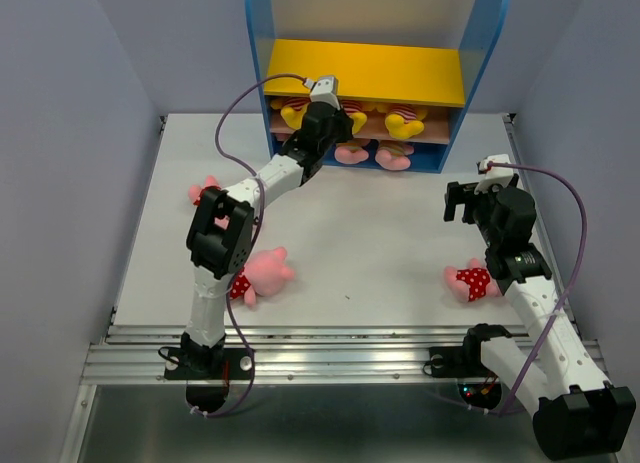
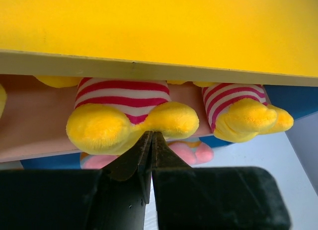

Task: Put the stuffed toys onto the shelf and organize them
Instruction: Adjust the position of the stuffed toy

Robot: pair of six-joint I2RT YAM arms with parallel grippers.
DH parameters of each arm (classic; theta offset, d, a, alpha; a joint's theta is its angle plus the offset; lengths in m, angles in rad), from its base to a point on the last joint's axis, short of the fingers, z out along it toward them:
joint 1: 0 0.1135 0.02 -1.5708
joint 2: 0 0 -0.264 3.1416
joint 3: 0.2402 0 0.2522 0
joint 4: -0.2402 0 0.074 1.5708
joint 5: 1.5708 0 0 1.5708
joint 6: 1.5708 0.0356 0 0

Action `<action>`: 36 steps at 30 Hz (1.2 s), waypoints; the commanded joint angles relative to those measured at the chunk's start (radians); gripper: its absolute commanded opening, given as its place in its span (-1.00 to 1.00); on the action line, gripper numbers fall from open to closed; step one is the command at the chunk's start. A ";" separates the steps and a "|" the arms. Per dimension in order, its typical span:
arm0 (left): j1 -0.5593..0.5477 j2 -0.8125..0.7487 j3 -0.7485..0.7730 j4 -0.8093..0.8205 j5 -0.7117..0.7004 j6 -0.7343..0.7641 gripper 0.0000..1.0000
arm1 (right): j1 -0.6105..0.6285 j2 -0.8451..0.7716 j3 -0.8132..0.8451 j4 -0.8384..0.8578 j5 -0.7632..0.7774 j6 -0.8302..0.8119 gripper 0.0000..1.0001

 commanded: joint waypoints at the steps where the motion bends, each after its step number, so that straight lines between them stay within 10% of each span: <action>1: -0.003 -0.110 -0.026 0.081 0.001 0.016 -0.70 | -0.007 -0.005 0.002 0.060 0.003 -0.013 1.00; 18: -0.001 -0.372 -0.245 0.119 0.061 0.069 -0.50 | -0.007 -0.002 -0.007 0.057 -0.046 -0.036 1.00; 24: 0.016 -0.581 -0.426 0.119 0.125 0.147 0.07 | -0.007 0.005 -0.015 0.043 -0.121 -0.066 1.00; 29: 0.066 -0.875 -0.703 0.121 0.135 0.192 0.96 | -0.007 0.044 -0.003 -0.039 -0.291 -0.142 1.00; 36: 0.169 -1.199 -0.925 -0.084 0.172 0.212 0.98 | -0.007 0.168 0.139 -0.348 -0.626 -0.352 1.00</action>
